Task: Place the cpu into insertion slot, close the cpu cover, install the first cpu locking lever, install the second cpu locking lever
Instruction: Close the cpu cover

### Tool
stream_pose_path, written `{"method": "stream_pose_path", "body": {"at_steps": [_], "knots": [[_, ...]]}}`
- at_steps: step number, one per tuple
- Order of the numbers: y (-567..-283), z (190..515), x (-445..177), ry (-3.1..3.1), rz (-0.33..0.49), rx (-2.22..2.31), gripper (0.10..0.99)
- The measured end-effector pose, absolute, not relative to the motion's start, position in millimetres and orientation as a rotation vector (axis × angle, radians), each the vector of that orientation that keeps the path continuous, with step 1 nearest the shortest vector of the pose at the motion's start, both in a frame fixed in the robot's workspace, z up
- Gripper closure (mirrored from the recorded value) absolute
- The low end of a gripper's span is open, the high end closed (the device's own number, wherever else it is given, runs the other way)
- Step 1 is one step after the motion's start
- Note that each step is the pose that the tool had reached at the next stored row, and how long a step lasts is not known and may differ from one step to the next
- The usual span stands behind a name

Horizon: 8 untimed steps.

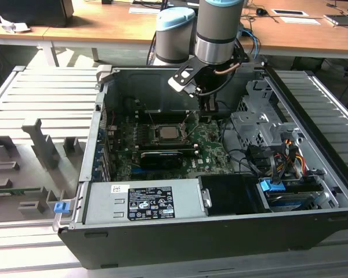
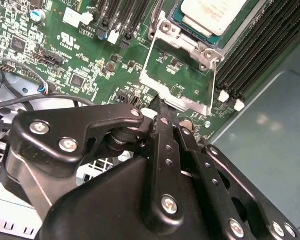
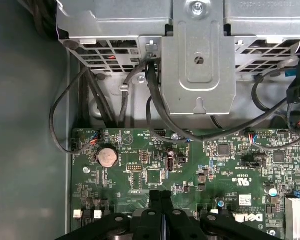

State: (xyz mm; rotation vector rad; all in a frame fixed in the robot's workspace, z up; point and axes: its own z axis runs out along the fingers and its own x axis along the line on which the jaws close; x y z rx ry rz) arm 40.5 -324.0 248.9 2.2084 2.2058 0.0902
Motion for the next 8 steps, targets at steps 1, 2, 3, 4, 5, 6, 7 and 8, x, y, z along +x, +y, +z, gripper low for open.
{"method": "stream_pose_path", "body": {"at_steps": [1,2,3,4,5,6,7,8], "knots": [[-324.0,248.8,39.8,2.206,0.090,2.208,0.980],[-324.0,248.8,39.3,2.206,0.091,2.209,0.980],[-324.0,248.8,38.9,2.206,0.091,2.209,0.980],[-324.0,248.8,37.9,2.206,0.091,2.209,0.980],[-324.0,248.8,37.2,2.206,0.091,2.209,0.980],[-324.0,248.8,36.8,2.206,0.091,2.209,0.980],[-324.0,248.8,35.7,2.206,0.091,2.209,0.980],[-324.0,248.8,34.9,2.206,0.091,2.209,0.980]]}}
